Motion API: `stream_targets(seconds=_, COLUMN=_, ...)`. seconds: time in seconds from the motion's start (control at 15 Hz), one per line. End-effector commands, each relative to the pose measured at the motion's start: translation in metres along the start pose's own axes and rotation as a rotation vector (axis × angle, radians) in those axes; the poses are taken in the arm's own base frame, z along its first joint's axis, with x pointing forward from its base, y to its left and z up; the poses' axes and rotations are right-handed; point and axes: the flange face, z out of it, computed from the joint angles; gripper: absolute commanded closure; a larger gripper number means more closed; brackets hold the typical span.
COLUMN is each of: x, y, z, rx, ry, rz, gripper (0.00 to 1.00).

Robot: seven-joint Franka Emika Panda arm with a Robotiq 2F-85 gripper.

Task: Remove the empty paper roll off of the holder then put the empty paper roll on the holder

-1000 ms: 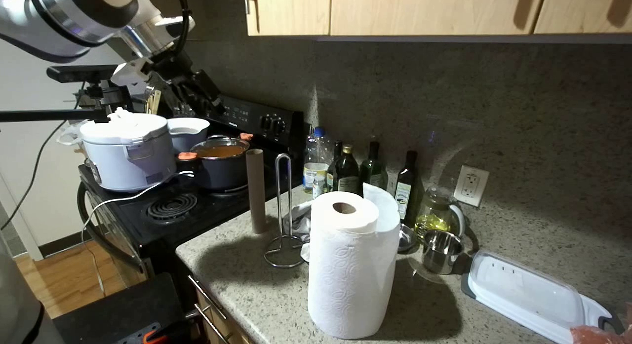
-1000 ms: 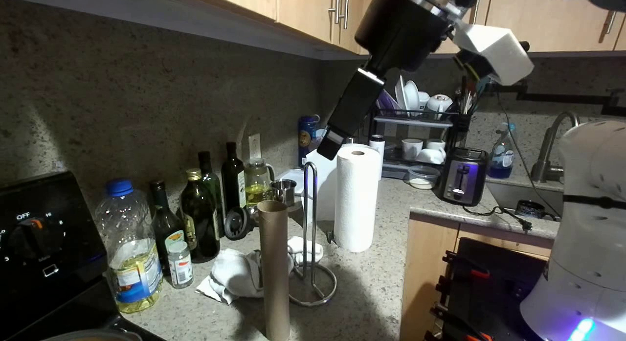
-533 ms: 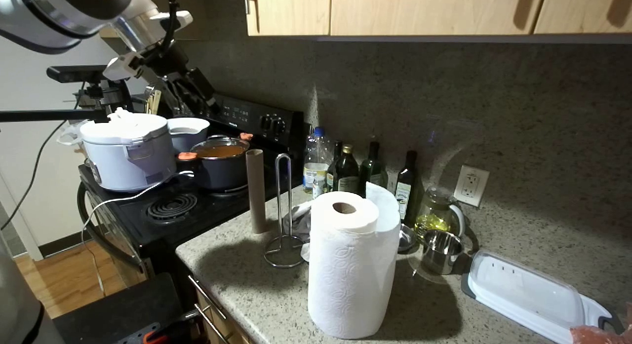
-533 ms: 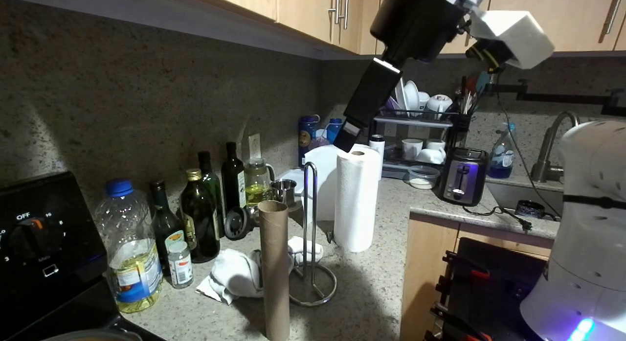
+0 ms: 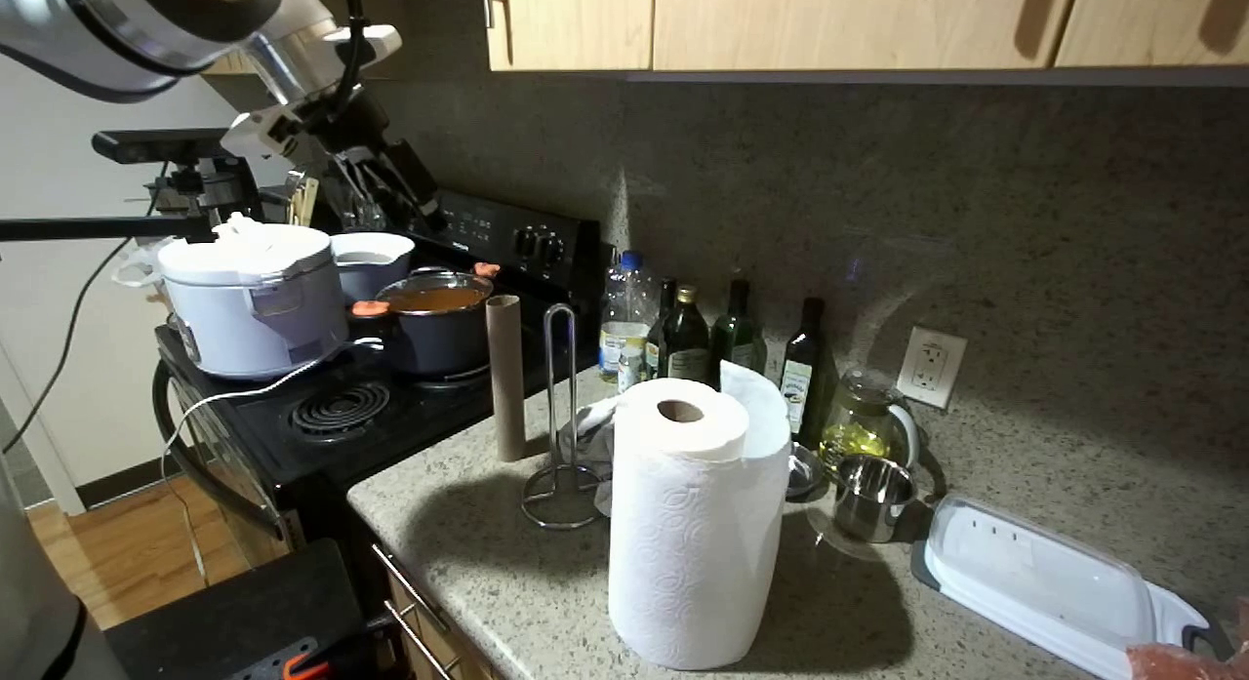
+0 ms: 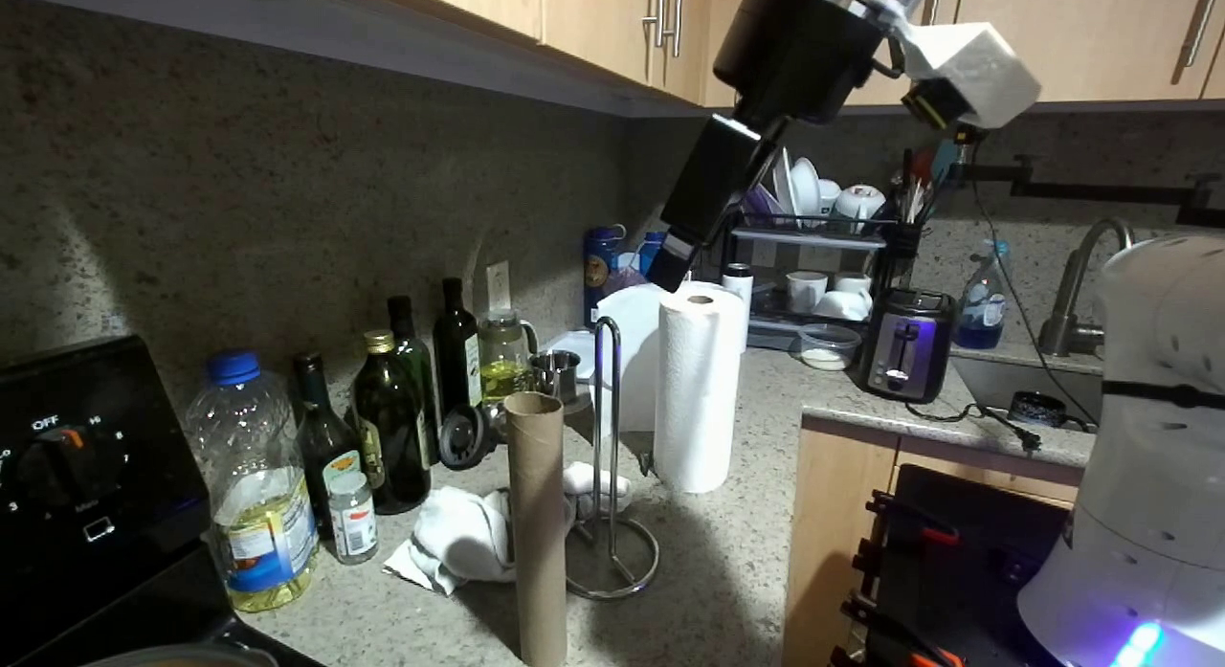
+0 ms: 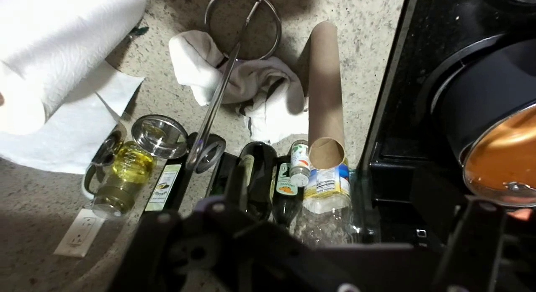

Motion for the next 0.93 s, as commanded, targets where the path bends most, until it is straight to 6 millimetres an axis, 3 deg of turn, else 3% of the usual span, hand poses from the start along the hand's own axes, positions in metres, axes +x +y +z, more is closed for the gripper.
stream_targets(seconds=0.0, x=0.011, y=0.009, z=0.016, rx=0.046, ry=-0.006, rz=0.036, gripper=0.00)
stream_targets(seconds=0.87, x=0.050, y=-0.010, z=0.092, rx=0.186, ry=-0.107, rz=-0.006, gripper=0.00)
